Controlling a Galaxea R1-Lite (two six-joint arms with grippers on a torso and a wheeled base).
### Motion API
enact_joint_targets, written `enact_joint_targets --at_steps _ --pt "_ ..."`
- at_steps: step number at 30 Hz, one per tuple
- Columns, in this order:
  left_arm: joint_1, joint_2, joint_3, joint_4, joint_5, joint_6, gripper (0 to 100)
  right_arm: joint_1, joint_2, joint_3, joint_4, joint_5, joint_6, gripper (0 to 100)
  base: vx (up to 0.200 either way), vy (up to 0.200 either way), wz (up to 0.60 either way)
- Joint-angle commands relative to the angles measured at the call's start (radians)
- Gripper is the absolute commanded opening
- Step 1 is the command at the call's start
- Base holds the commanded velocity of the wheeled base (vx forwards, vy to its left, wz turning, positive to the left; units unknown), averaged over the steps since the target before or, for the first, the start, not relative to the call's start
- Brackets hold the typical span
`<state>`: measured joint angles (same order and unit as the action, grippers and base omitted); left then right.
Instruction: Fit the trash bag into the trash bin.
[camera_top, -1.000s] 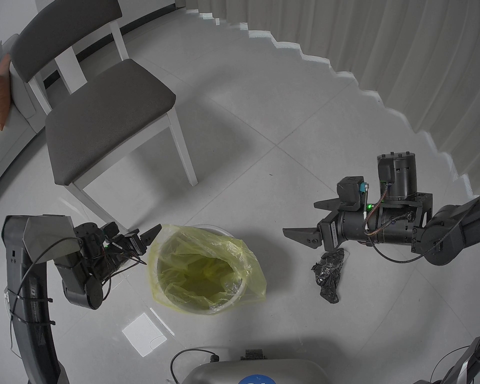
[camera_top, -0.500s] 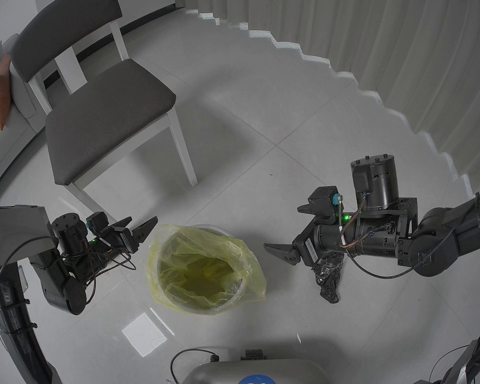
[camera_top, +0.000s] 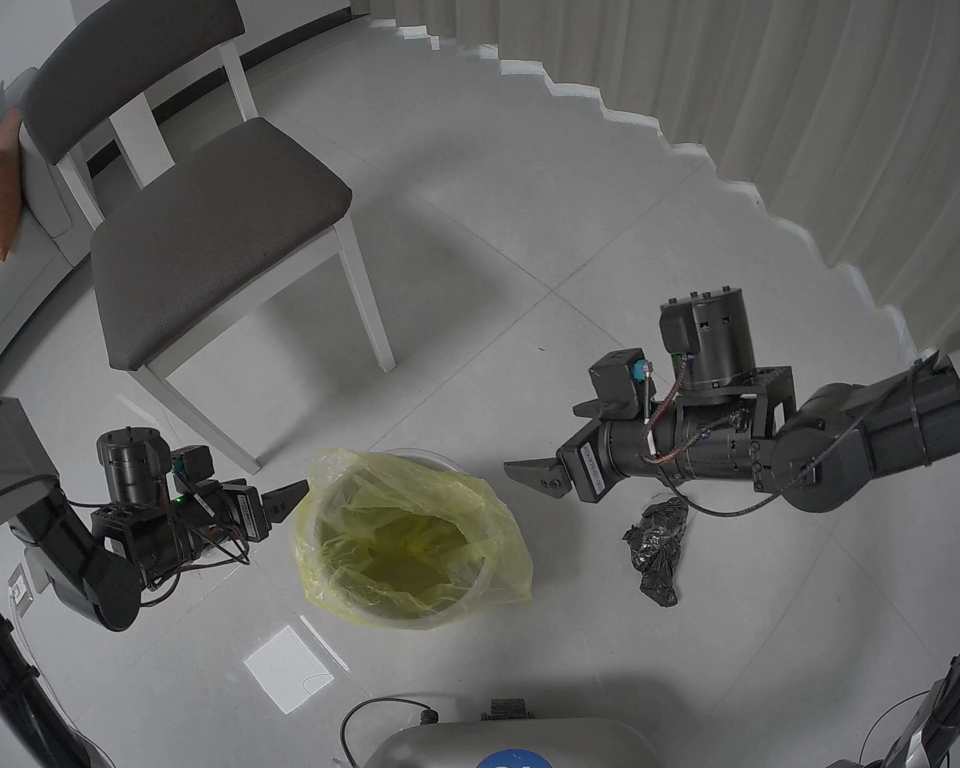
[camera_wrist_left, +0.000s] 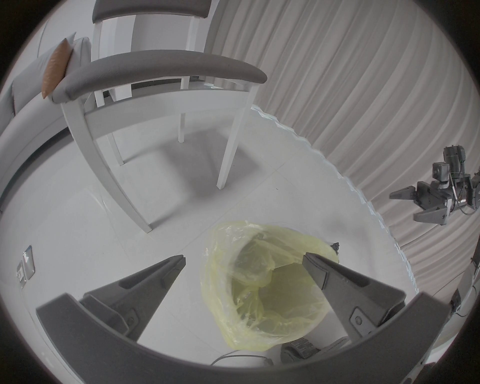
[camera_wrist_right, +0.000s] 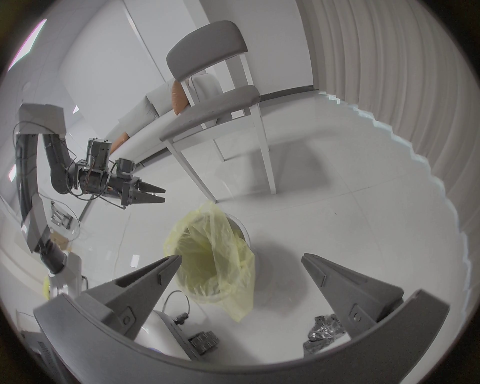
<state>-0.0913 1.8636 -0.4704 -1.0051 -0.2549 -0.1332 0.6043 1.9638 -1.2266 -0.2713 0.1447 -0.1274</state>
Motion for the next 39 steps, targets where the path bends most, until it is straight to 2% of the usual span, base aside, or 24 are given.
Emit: enact_joint_targets --at_steps 1,6,11,16,23,27,33,39 --pt "-0.041 -0.119 -0.053 0.045 0.019 -0.003 100 0.009 0.106 -0.106 0.035 0.029 0.029 100 0.0 0.0 0.0" --pt "-0.035 -0.119 -0.022 0.04 0.009 -0.003 100 0.046 0.21 -0.156 0.053 0.021 0.051 100 0.0 0.0 0.0" --pt "-0.027 -0.118 0.01 0.008 -0.014 -0.003 100 0.06 0.251 -0.131 0.029 0.006 0.009 100 0.0 0.0 0.0" --pt "0.001 -0.101 0.026 -0.063 -0.049 -0.003 100 0.051 0.293 -0.093 -0.074 -0.019 -0.133 100 0.0 0.0 0.0" --pt "0.008 -0.096 0.078 -0.135 -0.05 -0.002 100 0.048 0.337 -0.086 -0.126 -0.02 -0.25 100 0.0 0.0 0.0" --pt "0.01 -0.09 0.095 -0.167 -0.052 0.001 100 0.048 0.389 -0.088 -0.201 -0.033 -0.366 100 0.0 0.0 0.0" --pt "0.028 -0.081 0.11 -0.191 -0.098 0.004 100 0.052 0.437 -0.126 -0.244 -0.037 -0.413 100 0.0 0.0 0.0" --pt "0.051 -0.05 0.116 -0.193 -0.107 0.006 100 0.055 0.46 -0.16 -0.24 -0.037 -0.437 100 0.0 0.0 0.0"
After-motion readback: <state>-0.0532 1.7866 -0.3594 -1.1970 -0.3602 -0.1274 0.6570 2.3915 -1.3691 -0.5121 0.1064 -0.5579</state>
